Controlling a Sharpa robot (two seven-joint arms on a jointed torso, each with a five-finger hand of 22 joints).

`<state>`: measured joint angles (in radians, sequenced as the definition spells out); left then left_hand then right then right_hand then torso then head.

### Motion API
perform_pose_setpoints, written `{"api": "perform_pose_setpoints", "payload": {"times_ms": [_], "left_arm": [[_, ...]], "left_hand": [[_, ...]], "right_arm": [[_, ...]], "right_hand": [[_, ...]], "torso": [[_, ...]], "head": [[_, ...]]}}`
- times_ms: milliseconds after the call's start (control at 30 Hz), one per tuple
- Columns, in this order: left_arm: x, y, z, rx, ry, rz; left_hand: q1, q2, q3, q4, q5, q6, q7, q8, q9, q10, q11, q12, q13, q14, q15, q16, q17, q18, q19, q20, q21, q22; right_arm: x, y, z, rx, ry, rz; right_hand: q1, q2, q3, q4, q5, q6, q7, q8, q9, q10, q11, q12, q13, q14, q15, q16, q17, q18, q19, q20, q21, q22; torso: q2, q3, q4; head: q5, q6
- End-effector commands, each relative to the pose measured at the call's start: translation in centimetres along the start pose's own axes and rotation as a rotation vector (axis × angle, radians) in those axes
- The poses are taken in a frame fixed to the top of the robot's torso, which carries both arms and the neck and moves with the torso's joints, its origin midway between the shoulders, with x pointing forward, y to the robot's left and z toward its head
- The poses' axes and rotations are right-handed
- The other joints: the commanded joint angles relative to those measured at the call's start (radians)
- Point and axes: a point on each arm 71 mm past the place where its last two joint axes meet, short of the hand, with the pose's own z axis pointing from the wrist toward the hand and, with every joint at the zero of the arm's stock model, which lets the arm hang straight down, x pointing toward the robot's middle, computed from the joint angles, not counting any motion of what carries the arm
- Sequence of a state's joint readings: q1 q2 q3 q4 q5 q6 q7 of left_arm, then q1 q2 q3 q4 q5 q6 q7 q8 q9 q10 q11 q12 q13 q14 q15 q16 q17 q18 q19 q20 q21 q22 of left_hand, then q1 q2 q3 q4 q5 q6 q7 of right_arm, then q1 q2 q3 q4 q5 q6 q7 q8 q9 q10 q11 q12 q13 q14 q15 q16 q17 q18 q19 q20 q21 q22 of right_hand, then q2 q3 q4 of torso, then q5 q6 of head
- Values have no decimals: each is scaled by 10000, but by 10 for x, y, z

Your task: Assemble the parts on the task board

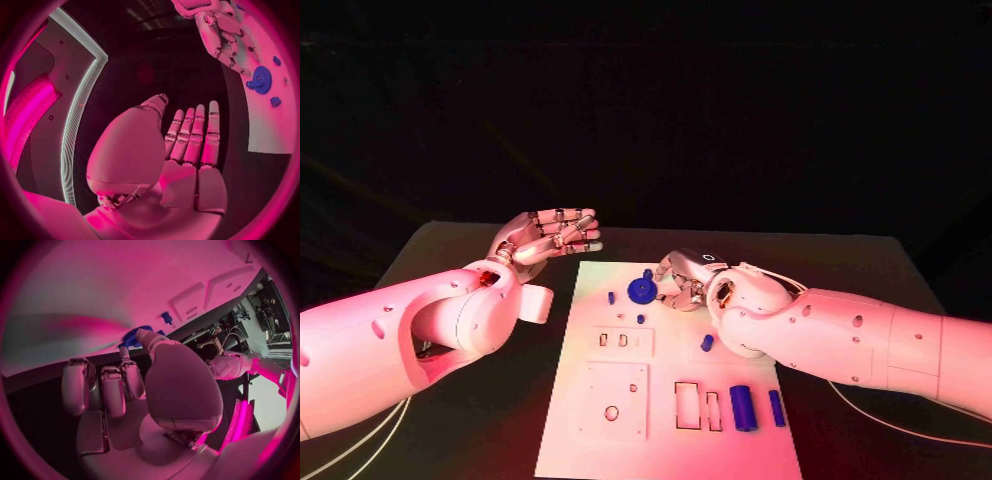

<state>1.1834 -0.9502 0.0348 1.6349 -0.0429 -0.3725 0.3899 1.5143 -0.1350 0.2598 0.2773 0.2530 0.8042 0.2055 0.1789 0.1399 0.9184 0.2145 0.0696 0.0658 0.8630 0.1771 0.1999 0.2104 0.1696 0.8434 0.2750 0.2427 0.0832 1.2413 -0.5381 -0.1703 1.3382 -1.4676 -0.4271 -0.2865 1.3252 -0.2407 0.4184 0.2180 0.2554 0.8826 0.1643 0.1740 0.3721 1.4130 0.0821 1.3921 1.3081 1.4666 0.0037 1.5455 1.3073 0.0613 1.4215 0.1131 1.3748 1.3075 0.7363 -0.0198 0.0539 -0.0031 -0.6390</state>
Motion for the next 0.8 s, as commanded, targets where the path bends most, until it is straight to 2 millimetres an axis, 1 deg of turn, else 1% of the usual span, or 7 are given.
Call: {"api": "perform_pose_setpoints", "payload": {"times_ms": [33,167,333,500,600,633,800], "left_arm": [[-1,-1,0,81,-3,42],[-2,-1,0,80,-30,48],[-3,-1,0,82,-56,43],[-4,-1,0,101,-28,4],[-3,-1,0,109,-12,-18],[-3,-1,0,110,-7,-26],[-3,-1,1,110,18,-55]], "left_hand": [[114,-3,59,-25,-4,-84,557,-25,-15,-44,6,-55,-12,-65,9,-59,15,122,4,34,10,-10],[114,-3,59,-25,-4,-84,557,-25,-15,-44,6,-55,-12,-65,9,-59,15,122,4,34,10,-10],[126,-7,74,-34,-4,-88,559,-28,-17,-49,9,-55,-11,-68,10,-64,19,121,2,35,10,-12],[126,-7,74,-34,-4,-88,559,-28,-17,-49,9,-55,-11,-68,10,-64,19,121,2,35,10,-12],[133,-14,83,-41,-6,-89,557,-29,-18,-50,9,-53,-11,-69,11,-67,22,121,1,36,10,-13],[133,-14,83,-41,-6,-89,557,-29,-18,-50,9,-53,-11,-69,11,-67,22,121,1,36,10,-13],[134,-16,85,-43,-6,-89,555,-30,-18,-50,9,-52,-10,-70,12,-68,23,121,0,36,10,-14]], "right_arm": [[-10,-6,-9,-39,-671,829],[-23,-21,-24,46,-952,1511],[-40,-45,-47,227,-928,2321],[-54,-76,-66,567,-1063,2868],[-58,-91,-73,664,-1075,2941],[-60,-96,-76,698,-1065,2945],[-61,-126,-89,915,-826,2858]], "right_hand": [[-117,-32,-18,88,-19,42,-6,-30,-16,-175,-39,-174,148,789,25,-67,1510,53,-142,-8,-276,315],[-60,-10,4,66,-5,7,-2,-73,-35,-224,-41,-231,95,777,21,-83,1478,73,-199,-12,-362,243],[86,-15,59,-34,-4,45,0,-82,-40,-220,-43,-233,105,781,19,-81,1502,74,-210,-17,-386,237],[359,-184,127,-316,-16,210,-20,-45,-33,-198,-65,-217,142,771,3,-99,1469,106,-300,-29,-533,128],[407,-228,126,-372,-17,212,-21,-51,-37,-219,-64,-241,117,769,1,-103,1462,111,-315,-31,-558,112],[449,-246,132,-413,-17,223,-21,-49,-37,-223,-64,-244,116,773,1,-99,1479,116,-331,-33,-581,94],[592,-320,130,-559,-21,256,-21,-50,-42,-269,-62,-287,79,797,2,-69,1579,108,-326,-34,-577,120]], "torso": [[-15,7,-48],[-46,37,-88],[-87,86,-177],[-129,123,-262],[-141,139,-296],[-152,156,-314],[-167,181,-354]], "head": [[10,18],[-10,45],[28,36],[28,72],[15,59],[-11,45],[-203,-16]]}}
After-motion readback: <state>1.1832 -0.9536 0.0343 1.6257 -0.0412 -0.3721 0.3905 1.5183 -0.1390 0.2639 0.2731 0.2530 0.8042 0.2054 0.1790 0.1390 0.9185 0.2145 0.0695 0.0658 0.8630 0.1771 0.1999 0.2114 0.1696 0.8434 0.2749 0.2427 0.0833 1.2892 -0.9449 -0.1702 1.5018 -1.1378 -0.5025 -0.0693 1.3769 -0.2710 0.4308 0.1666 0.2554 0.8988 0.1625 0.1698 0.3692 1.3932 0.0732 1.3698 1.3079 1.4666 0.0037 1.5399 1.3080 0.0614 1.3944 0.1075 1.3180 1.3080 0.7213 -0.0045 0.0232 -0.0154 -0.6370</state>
